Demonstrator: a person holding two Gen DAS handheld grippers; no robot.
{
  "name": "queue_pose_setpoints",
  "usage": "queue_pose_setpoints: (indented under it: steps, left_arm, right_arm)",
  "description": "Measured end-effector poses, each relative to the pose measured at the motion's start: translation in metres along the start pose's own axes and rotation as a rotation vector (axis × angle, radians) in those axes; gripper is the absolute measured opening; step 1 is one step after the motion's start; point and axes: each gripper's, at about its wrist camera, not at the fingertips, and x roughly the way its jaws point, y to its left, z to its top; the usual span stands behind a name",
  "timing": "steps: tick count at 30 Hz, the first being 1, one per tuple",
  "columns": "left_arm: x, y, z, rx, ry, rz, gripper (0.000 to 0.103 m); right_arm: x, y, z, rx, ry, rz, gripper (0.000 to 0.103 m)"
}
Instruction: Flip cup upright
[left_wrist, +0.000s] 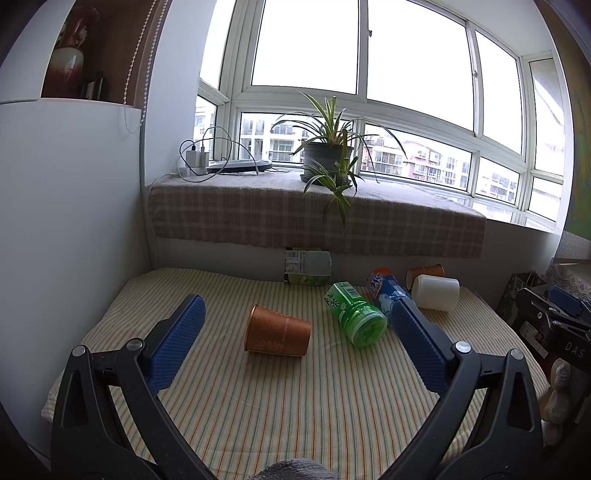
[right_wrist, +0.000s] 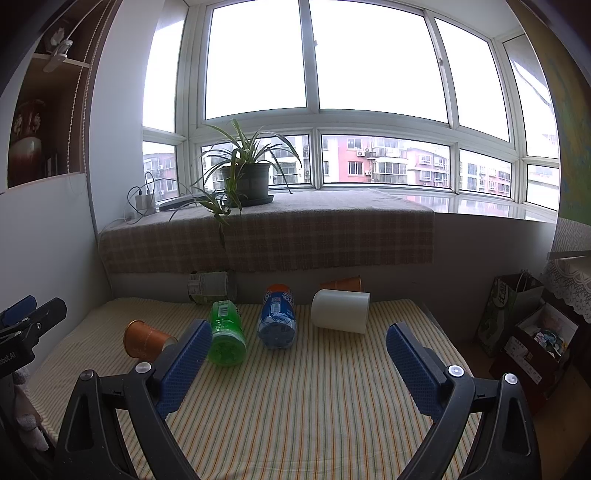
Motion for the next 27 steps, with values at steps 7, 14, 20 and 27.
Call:
queue_pose_setpoints:
  steps: [7, 14, 20, 27]
  left_arm:
    - [-0.001, -0.001, 0.000, -0.002, 0.001, 0.002, 0.102]
    - [0.001, -0.003, -0.008, 0.000, 0.002, 0.000, 0.102]
    - [0.001, -0.004, -0.008, 0.000, 0.003, 0.000, 0.102]
    - [0.002, -0.006, -0.014, 0.000, 0.007, 0.001, 0.102]
  right_arm:
    - [0.002, -0.001, -0.001, -0.001, 0.006, 0.003, 0.097]
    - [0.004, 0.001, -0.001, -0.005, 0.012, 0.009, 0.097]
    - [0.006, 0.002, 0.000, -0.009, 0.016, 0.016, 0.097]
    - [0.012, 0.005, 0.001, -0.023, 0.028, 0.025, 0.097]
